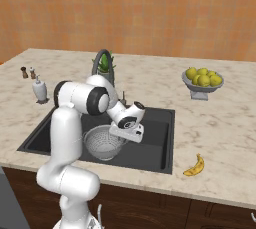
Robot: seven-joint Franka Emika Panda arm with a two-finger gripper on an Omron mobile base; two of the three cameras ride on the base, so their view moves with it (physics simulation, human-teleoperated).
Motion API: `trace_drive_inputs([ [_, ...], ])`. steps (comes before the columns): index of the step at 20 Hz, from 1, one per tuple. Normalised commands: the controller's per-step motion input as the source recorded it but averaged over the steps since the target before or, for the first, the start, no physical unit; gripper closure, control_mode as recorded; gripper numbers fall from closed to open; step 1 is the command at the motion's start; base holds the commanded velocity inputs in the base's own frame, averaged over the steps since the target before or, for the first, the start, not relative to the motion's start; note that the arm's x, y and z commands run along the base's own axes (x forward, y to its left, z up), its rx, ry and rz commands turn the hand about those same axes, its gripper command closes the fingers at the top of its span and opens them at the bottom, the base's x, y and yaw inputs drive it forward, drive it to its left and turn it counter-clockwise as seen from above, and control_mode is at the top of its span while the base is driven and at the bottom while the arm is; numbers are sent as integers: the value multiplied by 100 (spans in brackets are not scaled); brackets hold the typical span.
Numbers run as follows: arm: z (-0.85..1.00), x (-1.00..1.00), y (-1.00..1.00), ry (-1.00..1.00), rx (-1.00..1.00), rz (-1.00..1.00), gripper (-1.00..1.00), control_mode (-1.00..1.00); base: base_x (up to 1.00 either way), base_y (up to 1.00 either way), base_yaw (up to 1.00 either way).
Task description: Put the colander in the sink, put the banana in the colander, and turn on the sink faucet and pour water over the colander.
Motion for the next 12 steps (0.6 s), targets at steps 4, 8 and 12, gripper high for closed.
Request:
trace_drive_inputs([
  [4,-19,3,0,-3,0,-2,100,-100,0,0,0],
  [8,-17,3,0,-1,0,-1,100,-100,0,0,0],
  [12,-9,5,0,0,0,-2,100,-100,0,0,0],
])
